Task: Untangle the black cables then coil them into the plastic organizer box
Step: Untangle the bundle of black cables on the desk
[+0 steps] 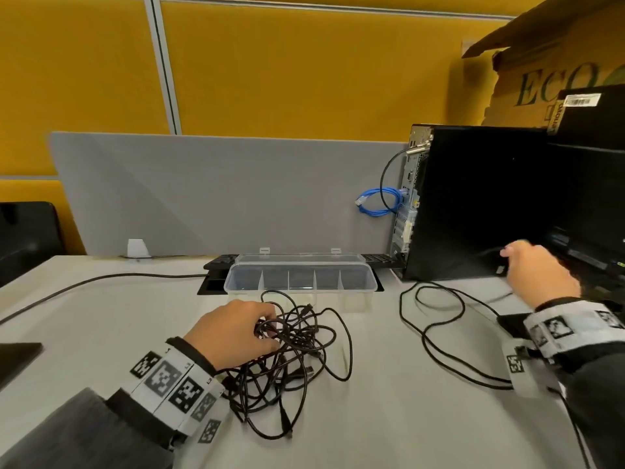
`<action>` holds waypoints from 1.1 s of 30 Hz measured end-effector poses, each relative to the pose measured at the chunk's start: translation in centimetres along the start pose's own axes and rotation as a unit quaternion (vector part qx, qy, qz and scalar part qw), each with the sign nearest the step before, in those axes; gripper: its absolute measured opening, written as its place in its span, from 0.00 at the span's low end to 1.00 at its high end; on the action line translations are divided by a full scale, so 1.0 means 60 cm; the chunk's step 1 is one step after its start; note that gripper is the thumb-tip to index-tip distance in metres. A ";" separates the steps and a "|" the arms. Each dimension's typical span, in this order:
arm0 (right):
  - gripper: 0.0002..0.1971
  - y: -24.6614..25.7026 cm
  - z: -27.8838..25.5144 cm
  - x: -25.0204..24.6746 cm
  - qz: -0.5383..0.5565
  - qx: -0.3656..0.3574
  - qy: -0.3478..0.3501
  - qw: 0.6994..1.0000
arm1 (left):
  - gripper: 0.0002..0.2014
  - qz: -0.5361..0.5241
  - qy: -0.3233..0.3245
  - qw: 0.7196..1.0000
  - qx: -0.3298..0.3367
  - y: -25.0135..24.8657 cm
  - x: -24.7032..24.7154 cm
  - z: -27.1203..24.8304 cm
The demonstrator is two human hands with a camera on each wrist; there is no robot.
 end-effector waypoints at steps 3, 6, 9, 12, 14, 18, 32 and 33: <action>0.20 0.017 -0.030 0.029 -0.121 -0.034 0.046 0.991 | 0.07 -0.054 -0.013 0.998 0.004 -0.001 0.003 0.002; 0.28 0.065 -0.066 0.067 -0.116 -0.212 0.058 0.969 | 0.14 -0.122 -0.007 0.992 0.021 0.001 0.003 -0.002; 0.23 0.092 -0.120 0.123 -0.110 -0.322 0.346 0.875 | 0.18 -0.195 -0.013 0.981 0.012 0.014 -0.001 -0.011; 0.21 0.076 -0.137 0.144 -0.182 -0.293 0.476 0.809 | 0.19 -0.230 -0.014 0.973 -0.024 0.037 0.001 -0.021; 0.21 0.060 -0.116 0.139 -0.245 -0.247 0.444 0.825 | 0.21 -0.242 -0.004 0.968 -0.058 0.048 0.005 -0.025; 0.18 0.075 -0.101 0.117 -0.268 -0.215 0.377 0.860 | 0.24 -0.263 0.017 0.955 -0.137 0.059 0.016 -0.025; 0.19 0.230 -0.263 0.175 0.357 -0.066 0.542 0.758 | 0.16 -0.422 -0.023 0.906 0.017 0.009 0.031 -0.038; 0.16 0.224 -0.262 0.178 0.367 -0.076 0.535 0.757 | 0.16 -0.440 -0.037 0.897 0.025 0.005 0.028 -0.040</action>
Point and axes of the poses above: each hand's wrist, its own z-axis towards the middle knuckle, its own x-axis out of the palm, y = z × x, the point moved 2 cm from there along z, towards the middle knuckle, and after that the axes turned 9 degrees about z, right-handed, at the moved point
